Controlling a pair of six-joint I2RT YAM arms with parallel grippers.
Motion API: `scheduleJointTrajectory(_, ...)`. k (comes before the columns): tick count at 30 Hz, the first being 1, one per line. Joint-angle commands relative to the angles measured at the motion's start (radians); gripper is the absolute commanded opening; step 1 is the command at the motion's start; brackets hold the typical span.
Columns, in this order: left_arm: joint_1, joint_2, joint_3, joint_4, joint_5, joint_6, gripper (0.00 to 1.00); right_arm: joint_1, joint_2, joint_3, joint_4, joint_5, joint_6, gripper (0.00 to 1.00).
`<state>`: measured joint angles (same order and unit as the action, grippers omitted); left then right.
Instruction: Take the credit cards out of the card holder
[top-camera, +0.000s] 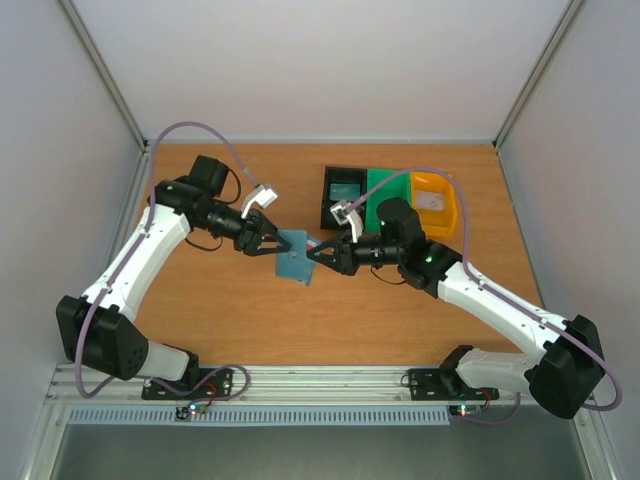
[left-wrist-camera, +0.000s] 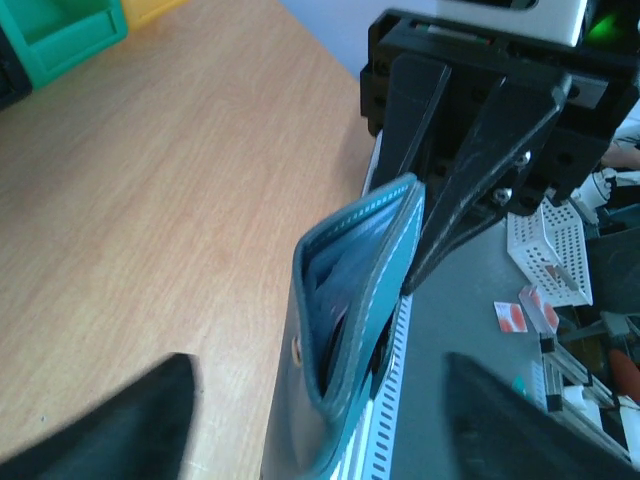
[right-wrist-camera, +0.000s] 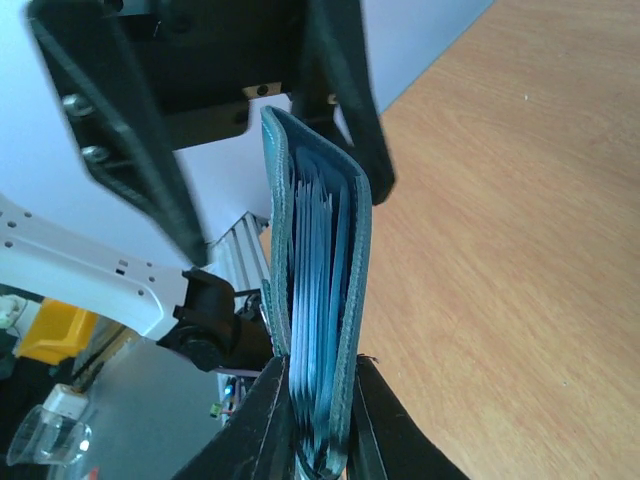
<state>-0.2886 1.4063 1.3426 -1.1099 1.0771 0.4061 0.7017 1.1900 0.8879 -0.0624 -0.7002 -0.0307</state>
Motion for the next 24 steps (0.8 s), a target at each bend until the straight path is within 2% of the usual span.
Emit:
scheduleJointTrajectory(1,-0.003,0.004,0.090,-0.125,0.012,0.060,0.79,0.006,-0.052,0.089,-0.121,0.006,-0.121,0.01)
scheduleJointTrajectory(2,-0.003,0.006,0.120,-0.149,0.014,0.062,0.89,0.005,-0.065,0.104,-0.162,0.018,-0.147,0.01)
scheduleJointTrajectory(3,-0.003,0.007,0.150,-0.175,0.017,0.065,0.94,0.004,-0.081,0.120,-0.205,0.030,-0.178,0.01)
scheduleJointTrajectory(5,-0.004,0.004,0.216,-0.219,0.018,0.071,0.99,-0.002,-0.106,0.170,-0.294,0.040,-0.235,0.01)
scheduleJointTrajectory(11,-0.003,-0.088,0.329,-0.303,-0.117,0.077,0.99,-0.007,-0.135,0.361,-0.568,0.019,-0.424,0.01)
scheduleJointTrajectory(14,-0.003,-0.189,0.314,-0.302,-0.194,0.098,0.99,-0.007,-0.129,0.449,-0.672,0.001,-0.491,0.01)
scheduleJointTrajectory(16,-0.003,-0.258,0.272,-0.286,-0.195,0.114,0.99,-0.008,-0.119,0.506,-0.742,-0.003,-0.532,0.01)
scheduleJointTrajectory(19,-0.004,-0.393,0.119,-0.159,-0.119,0.096,0.97,-0.007,-0.113,0.562,-0.794,-0.048,-0.587,0.01)
scheduleJointTrajectory(21,-0.003,-0.495,-0.007,0.024,-0.045,0.066,0.93,-0.006,-0.122,0.570,-0.790,-0.107,-0.614,0.01)
scheduleJointTrajectory(24,-0.004,-0.612,-0.202,0.364,0.049,-0.126,0.84,-0.005,-0.130,0.573,-0.761,-0.204,-0.647,0.01)
